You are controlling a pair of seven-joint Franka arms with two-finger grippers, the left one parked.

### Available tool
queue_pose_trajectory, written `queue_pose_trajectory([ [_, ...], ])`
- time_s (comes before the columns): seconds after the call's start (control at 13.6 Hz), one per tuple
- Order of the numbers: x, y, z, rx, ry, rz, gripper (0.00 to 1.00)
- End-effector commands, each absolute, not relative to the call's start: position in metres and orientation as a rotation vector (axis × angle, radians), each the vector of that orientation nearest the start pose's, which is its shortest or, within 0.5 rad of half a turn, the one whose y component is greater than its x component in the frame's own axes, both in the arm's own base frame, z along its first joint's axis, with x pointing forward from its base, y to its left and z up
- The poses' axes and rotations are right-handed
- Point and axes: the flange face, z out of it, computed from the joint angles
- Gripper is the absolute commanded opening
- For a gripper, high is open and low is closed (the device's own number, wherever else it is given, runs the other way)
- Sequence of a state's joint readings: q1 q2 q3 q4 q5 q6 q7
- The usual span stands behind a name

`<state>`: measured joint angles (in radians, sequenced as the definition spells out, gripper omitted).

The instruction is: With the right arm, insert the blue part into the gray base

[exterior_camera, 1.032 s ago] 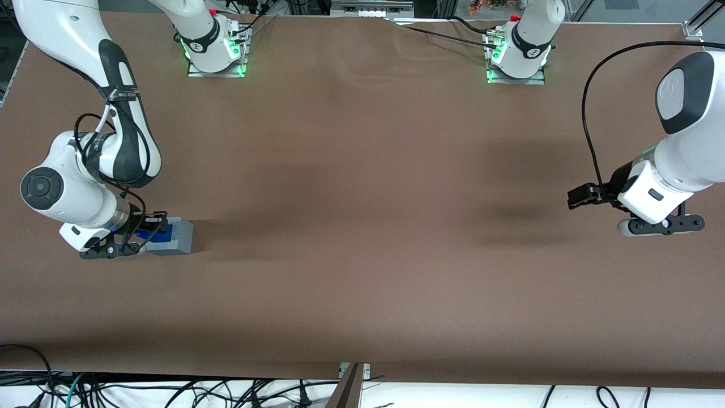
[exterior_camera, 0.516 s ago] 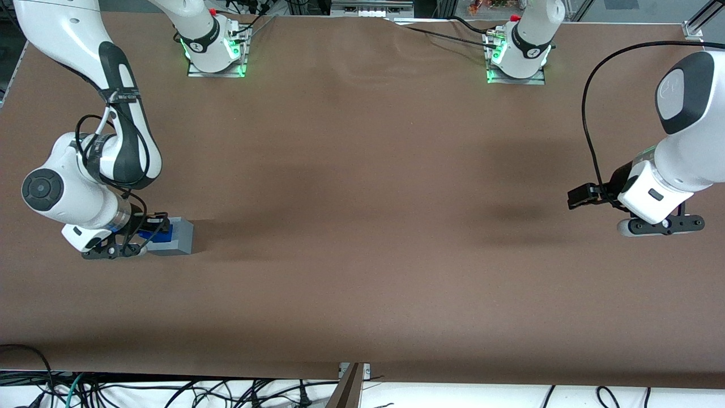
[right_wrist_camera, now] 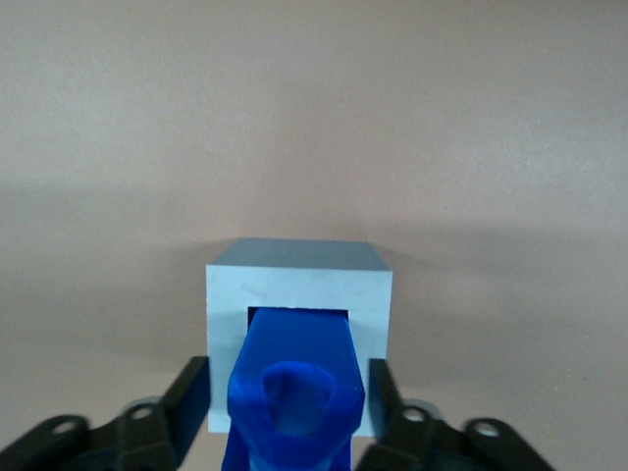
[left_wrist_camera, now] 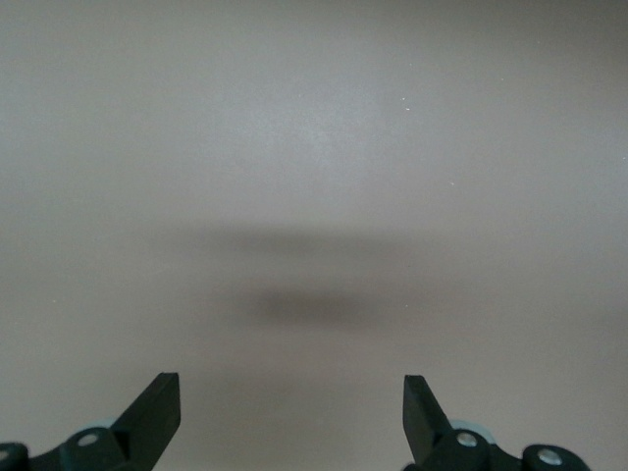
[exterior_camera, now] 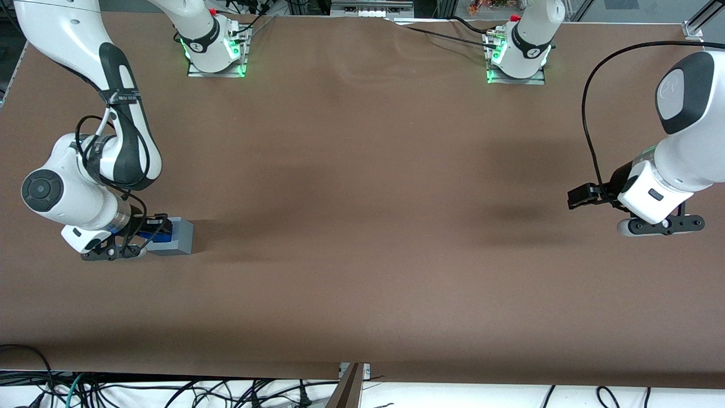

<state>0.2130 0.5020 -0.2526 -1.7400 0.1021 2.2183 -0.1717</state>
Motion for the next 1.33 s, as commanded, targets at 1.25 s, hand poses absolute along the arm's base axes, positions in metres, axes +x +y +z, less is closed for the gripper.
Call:
queue_pose_trajectory([
  [1.25,0.535,-0.027,0.567,-3.123,0.018,-0.006,1.0],
])
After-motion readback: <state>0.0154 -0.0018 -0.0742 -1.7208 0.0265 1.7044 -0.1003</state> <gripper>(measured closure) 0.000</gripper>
